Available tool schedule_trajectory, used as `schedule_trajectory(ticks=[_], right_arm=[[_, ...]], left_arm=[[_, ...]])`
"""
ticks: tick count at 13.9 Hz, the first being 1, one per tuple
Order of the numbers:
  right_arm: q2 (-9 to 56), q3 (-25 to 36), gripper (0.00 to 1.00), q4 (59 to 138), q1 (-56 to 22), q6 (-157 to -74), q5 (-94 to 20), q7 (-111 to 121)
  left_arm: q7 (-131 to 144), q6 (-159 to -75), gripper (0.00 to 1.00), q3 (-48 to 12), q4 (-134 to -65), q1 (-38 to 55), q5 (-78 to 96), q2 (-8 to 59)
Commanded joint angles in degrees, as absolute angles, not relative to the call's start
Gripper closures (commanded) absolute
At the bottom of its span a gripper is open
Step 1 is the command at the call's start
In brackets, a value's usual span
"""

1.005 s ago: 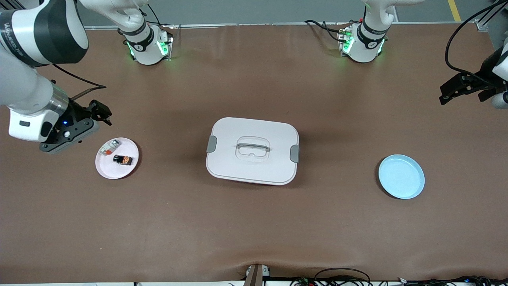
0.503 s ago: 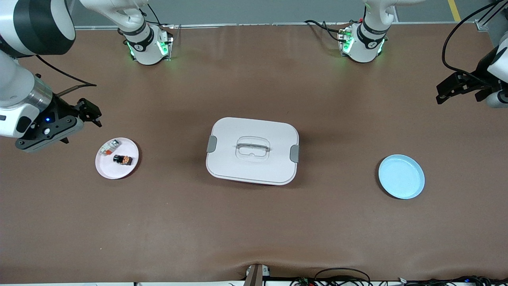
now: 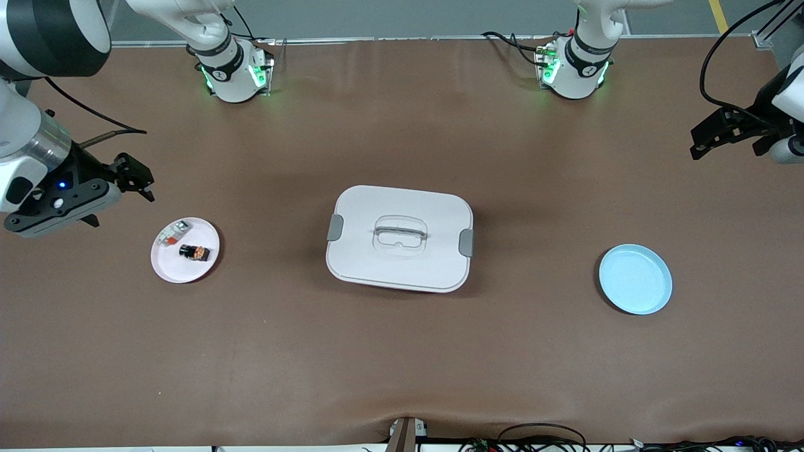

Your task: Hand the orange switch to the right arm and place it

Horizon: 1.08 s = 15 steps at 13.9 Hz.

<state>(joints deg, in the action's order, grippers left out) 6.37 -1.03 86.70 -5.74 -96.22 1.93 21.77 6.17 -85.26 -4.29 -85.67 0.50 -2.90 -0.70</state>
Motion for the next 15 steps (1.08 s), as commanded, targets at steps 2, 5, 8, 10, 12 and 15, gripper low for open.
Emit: schedule_trajectory(ticks=[2,5,8,10,12,15], right_arm=[[6.6,-1.0,0.00,85.5,-5.5,-95.2,1.5,20.0],[6.5,-1.1,0.00,84.3,-5.1,-95.2,1.5,13.3],[6.6,-1.1,0.00,83.7,-5.1,-94.3,1.4,12.1],[6.6,-1.1,0.00,83.7,-5.0,-93.8,1.4,12.1],[6.6,-1.1,0.00,83.7,-5.0,-93.6,1.4,12.1],[6.6,-1.1,0.00,83.8,-4.9,-93.4,1.4,12.1]], left_arm=[[5.5,-84.3,0.00,-4.5,-85.5,0.4,-2.2,-1.3],[5.5,-84.2,0.00,-4.5,-85.6,0.4,-2.2,-1.3],[5.4,-84.2,0.00,-4.5,-85.5,0.4,-2.2,-1.3],[5.4,-84.2,0.00,-4.5,-85.6,0.4,-2.2,-1.3],[4.9,-84.2,0.00,-4.5,-85.5,0.2,-2.2,-1.3],[4.9,-84.2,0.00,-4.4,-85.4,0.0,-2.1,-1.4]])
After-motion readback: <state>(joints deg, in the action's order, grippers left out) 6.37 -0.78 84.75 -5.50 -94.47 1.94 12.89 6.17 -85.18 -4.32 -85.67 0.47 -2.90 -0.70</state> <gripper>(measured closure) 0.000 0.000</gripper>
